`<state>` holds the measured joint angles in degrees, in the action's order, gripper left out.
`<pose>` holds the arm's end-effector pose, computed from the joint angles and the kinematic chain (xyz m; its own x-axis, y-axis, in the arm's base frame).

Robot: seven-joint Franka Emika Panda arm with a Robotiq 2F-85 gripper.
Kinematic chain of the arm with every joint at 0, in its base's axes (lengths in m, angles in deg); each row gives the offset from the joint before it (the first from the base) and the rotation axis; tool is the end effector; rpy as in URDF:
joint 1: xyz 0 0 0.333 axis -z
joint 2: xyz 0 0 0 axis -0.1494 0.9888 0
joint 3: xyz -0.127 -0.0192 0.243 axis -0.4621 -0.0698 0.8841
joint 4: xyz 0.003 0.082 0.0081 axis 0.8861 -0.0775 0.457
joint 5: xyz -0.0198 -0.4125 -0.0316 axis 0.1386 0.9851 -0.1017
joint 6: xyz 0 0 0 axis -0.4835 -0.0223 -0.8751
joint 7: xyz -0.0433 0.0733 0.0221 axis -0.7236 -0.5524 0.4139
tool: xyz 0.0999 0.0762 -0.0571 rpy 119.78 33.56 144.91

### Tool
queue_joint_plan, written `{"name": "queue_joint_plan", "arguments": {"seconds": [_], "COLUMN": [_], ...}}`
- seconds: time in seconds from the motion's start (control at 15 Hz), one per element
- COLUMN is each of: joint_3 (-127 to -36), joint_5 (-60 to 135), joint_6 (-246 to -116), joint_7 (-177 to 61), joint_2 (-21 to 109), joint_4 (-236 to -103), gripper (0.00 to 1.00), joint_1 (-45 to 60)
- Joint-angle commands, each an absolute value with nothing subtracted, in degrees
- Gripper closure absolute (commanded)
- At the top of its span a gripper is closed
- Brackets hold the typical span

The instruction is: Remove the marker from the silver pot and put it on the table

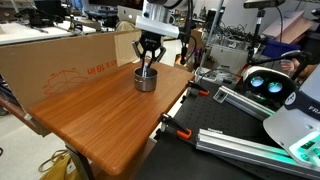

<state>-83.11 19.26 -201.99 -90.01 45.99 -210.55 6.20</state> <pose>0.5252 -0.0349 0.1197 0.6091 -0.7931 -0.0100 -0.7887 -0.6043 -0.1127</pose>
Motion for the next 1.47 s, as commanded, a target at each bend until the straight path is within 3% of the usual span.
{"name": "queue_joint_plan", "arguments": {"seconds": [0.0,1.4], "joint_3": [-83.79,-78.75], "joint_5": [19.61,21.16], "joint_6": [-201.68,-192.38], "joint_7": [-90.54,-83.25], "joint_2": [47.18,27.09], "joint_4": [-209.46,-214.15], "gripper": [0.94,0.94], "joint_1": [5.22,6.16]}}
